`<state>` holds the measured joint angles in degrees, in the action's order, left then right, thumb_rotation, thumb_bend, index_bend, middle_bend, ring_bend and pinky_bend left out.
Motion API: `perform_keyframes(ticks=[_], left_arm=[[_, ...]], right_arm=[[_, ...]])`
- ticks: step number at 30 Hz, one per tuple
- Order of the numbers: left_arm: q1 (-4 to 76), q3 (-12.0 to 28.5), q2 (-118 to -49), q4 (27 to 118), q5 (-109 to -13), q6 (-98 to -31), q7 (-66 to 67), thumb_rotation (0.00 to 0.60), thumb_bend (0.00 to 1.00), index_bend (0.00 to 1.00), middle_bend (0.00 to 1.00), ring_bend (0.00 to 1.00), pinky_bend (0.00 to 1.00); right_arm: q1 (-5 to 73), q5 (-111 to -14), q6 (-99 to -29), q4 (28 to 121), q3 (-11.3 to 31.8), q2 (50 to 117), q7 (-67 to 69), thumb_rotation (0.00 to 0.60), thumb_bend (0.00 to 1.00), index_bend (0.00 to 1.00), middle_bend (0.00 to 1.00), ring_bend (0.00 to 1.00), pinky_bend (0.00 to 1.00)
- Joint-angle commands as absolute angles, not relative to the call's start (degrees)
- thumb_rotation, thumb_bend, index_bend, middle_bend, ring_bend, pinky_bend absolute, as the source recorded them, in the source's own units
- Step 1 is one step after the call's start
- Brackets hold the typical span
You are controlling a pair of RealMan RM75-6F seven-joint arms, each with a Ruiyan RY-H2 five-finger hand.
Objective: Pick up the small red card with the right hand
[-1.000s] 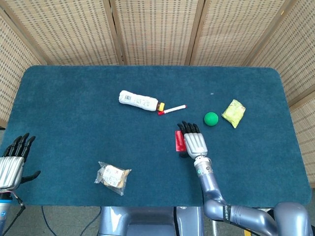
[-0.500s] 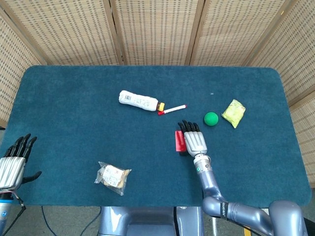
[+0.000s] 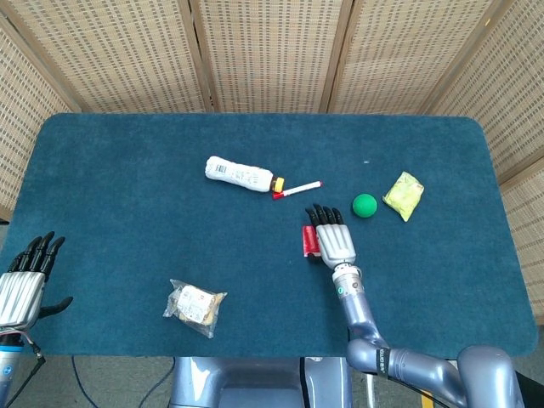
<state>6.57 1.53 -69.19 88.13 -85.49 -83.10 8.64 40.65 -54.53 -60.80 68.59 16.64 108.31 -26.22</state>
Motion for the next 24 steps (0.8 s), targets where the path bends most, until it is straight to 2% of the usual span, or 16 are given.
perform_keyframes(ticks=[1, 9, 13, 18, 24], left_arm=[[6.57, 1.49, -69.19, 88.17, -85.54, -83.1, 8.66, 0.6, 0.14, 0.0, 0.0, 0.0, 0.16], [6.48, 1.34, -69.18, 88.33, -85.9, -83.38, 8.65, 0.6, 0.14, 0.0, 0.0, 0.0, 0.16], [6.49, 1.22, -69.21, 88.35, -86.03, -83.33, 8.71, 0.6, 0.14, 0.0, 0.0, 0.0, 0.16], [6.48, 1.09, -69.24, 88.47, -86.3, -83.43, 8.88, 0.6, 0.14, 0.0, 0.0, 0.0, 0.16], [6.37, 1.1, -69.06, 88.7, -86.54, -83.81, 8.7, 0.6, 0.14, 0.0, 0.0, 0.0, 0.16]], right_arm=[[40.56, -55.98, -62.26, 68.96, 16.93, 108.16, -25.45, 0.6, 0.49, 0.11, 0.0, 0.0, 0.02], [39.63, -58.76, -65.44, 72.07, 17.21, 106.42, -24.4, 0.6, 0.49, 0.11, 0.0, 0.0, 0.03], [38.71, -58.88, -66.02, 74.3, 16.69, 105.4, -24.48, 0.6, 0.38, 0.11, 0.0, 0.0, 0.03], [37.78, -57.54, -65.45, 76.23, 15.93, 104.64, -25.37, 0.6, 0.29, 0.1, 0.0, 0.0, 0.03], [37.84, -56.55, -64.26, 75.44, 15.59, 105.22, -25.68, 0.6, 0.25, 0.09, 0.0, 0.0, 0.02]])
